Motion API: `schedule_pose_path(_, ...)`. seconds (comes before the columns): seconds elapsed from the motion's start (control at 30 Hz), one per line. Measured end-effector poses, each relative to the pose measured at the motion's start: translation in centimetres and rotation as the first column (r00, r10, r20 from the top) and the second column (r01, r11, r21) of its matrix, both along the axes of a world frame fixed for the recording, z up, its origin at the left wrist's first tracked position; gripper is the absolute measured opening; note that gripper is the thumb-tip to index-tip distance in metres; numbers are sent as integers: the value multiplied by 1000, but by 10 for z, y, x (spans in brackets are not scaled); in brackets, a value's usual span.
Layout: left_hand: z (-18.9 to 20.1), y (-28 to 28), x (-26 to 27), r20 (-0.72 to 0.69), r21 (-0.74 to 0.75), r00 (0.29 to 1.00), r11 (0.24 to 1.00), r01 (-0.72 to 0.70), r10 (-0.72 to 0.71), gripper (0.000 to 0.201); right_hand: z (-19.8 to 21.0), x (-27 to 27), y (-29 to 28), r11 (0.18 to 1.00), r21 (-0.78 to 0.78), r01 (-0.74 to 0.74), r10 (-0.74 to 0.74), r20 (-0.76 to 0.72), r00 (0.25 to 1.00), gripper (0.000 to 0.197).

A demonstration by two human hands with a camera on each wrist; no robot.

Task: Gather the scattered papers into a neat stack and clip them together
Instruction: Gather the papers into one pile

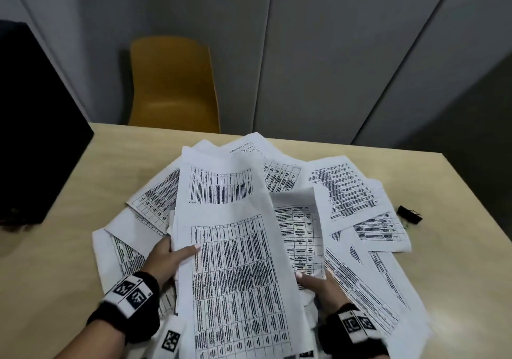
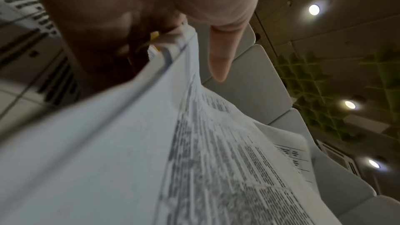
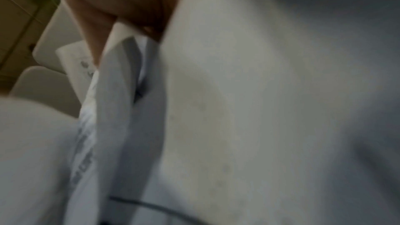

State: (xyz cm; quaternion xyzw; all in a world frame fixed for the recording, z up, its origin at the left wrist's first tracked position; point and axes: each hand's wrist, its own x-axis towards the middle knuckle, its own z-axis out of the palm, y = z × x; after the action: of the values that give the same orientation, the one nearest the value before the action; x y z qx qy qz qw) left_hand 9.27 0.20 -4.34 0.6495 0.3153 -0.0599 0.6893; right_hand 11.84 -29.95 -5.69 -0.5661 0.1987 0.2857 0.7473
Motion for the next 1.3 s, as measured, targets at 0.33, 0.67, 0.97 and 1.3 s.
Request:
schedule_pose_path(0.33,6,1,-1,7,-340,991,932,-122,132,23,18,15,4,983,158,-98,101,-7,995,87)
schedule_pose_path(0.67,-8,-9,-1,-77,-180,989,978,109,-125,83,2,7,0,946,-313,-86,67,-69,995,61)
schedule_pose_path(0.97,-22,-2,1,-127,-32,988,996,88,-91,42,24,21,-14,518,-855,35,271,202,941,32)
schedule_pose_path(1.3,-32,-1,-3,-122,-139,990,989,46,-63,32,11,12,-12,712,-673,200,2,287,958,21)
